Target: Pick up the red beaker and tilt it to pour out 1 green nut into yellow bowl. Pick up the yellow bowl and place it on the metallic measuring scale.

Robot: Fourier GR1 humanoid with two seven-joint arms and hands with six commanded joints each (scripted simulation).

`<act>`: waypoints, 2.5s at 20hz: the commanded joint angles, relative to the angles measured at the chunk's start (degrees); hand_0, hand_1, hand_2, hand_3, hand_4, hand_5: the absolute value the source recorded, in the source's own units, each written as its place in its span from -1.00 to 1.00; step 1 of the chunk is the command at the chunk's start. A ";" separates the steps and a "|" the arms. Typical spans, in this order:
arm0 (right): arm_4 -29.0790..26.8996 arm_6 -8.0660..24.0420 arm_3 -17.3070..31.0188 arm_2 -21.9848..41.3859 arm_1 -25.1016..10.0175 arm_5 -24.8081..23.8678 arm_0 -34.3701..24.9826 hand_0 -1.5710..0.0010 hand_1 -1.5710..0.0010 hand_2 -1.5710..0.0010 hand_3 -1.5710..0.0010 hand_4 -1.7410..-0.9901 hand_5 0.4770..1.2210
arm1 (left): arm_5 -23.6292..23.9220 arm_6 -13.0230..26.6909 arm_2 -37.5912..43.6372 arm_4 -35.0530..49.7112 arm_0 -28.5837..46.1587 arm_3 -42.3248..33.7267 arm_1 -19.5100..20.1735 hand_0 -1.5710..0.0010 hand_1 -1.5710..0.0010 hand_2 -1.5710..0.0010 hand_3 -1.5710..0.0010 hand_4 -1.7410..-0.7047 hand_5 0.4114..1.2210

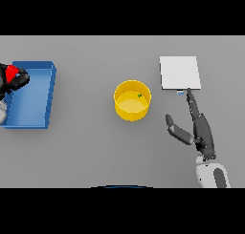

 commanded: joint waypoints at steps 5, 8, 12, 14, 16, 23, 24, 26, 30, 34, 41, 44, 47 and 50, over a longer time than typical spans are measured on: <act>1.34 0.60 -0.34 0.24 -0.28 -0.83 0.41 1.00 1.00 1.00 1.00 0.48 -0.49 | -9.40 0.27 -0.48 4.70 0.26 -3.18 3.36 0.39 0.51 0.50 0.53 0.67 -0.26; 1.35 0.22 -0.35 0.71 0.16 -0.61 0.71 1.00 1.00 1.00 1.00 0.47 -0.49 | -10.18 -0.06 -0.24 5.54 0.15 -2.54 2.77 0.69 0.75 0.74 0.76 0.79 -0.33; 3.01 3.44 -0.91 1.51 0.62 -1.35 -0.13 1.00 1.00 1.00 1.00 0.46 -0.51 | -8.84 -1.90 0.68 5.61 -0.60 -2.00 2.12 0.87 0.90 0.90 0.90 0.85 -0.35; 4.89 4.44 -1.36 1.77 -0.24 -2.00 -0.46 1.00 1.00 1.00 1.00 0.43 -0.51 | -8.14 -3.97 1.78 6.15 -0.17 -2.08 2.54 0.92 0.93 0.93 0.94 0.84 -0.35; 4.82 3.43 -0.68 2.73 -0.93 0.00 -0.99 1.00 1.00 1.00 1.00 0.51 -0.46 | -7.49 -4.95 1.52 5.50 -0.85 -1.71 1.65 0.95 0.96 0.96 0.96 0.85 -0.35; 11.37 7.01 1.81 7.11 -9.87 8.65 -12.04 1.00 1.00 1.00 1.00 0.26 -0.42 | -7.66 -4.66 1.48 6.08 -1.43 -0.78 0.43 0.99 0.99 0.99 0.99 0.83 -0.27; 14.14 6.84 2.47 8.64 -11.39 9.22 -13.38 1.00 1.00 1.00 1.00 0.23 -0.45 | -7.52 -4.55 1.24 6.01 -1.02 -0.86 0.34 0.99 0.99 0.99 0.99 0.83 -0.26; 18.64 6.62 4.00 11.14 -14.36 10.86 -17.45 1.00 1.00 1.00 1.00 0.23 -0.48 | -7.76 -5.03 1.24 5.98 -0.95 -1.25 0.76 0.99 1.00 1.00 1.00 0.82 -0.27; 24.11 4.37 6.81 16.29 -17.64 15.62 -24.26 1.00 1.00 1.00 1.00 0.26 -0.50 | -7.83 -5.48 1.28 6.12 -0.74 -1.03 0.73 1.00 1.00 1.00 1.00 0.83 -0.24; 26.08 3.16 11.46 19.50 -17.26 18.67 -29.47 1.00 1.00 1.00 1.00 0.24 -0.52 | -8.00 -4.34 0.86 5.96 -1.56 -1.63 0.56 1.00 1.00 1.00 1.00 0.82 -0.23; 28.13 -1.13 20.04 23.61 -17.22 23.36 -37.61 1.00 1.00 1.00 1.00 0.31 -0.44 | -8.08 -4.66 0.70 5.69 -1.42 -0.95 0.57 1.00 1.00 1.00 1.00 0.83 -0.24; 28.73 -2.23 23.75 25.47 -15.47 24.34 -39.36 1.00 1.00 1.00 1.00 0.33 -0.45 | -8.60 -5.57 0.80 5.58 -1.90 0.30 0.32 1.00 1.00 1.00 1.00 0.83 -0.22; 29.74 -2.42 26.73 26.92 -15.00 25.55 -40.92 1.00 1.00 1.00 1.00 0.26 -0.46 | -8.98 -5.76 0.83 5.71 -1.53 -0.47 1.07 1.00 1.00 1.00 1.00 0.83 -0.20; 30.65 -1.59 29.21 28.11 -14.08 26.53 -42.27 1.00 1.00 1.00 1.00 0.19 -0.48 | -9.05 -5.22 0.99 6.01 -2.02 -0.52 0.82 1.00 1.00 1.00 1.00 0.82 -0.20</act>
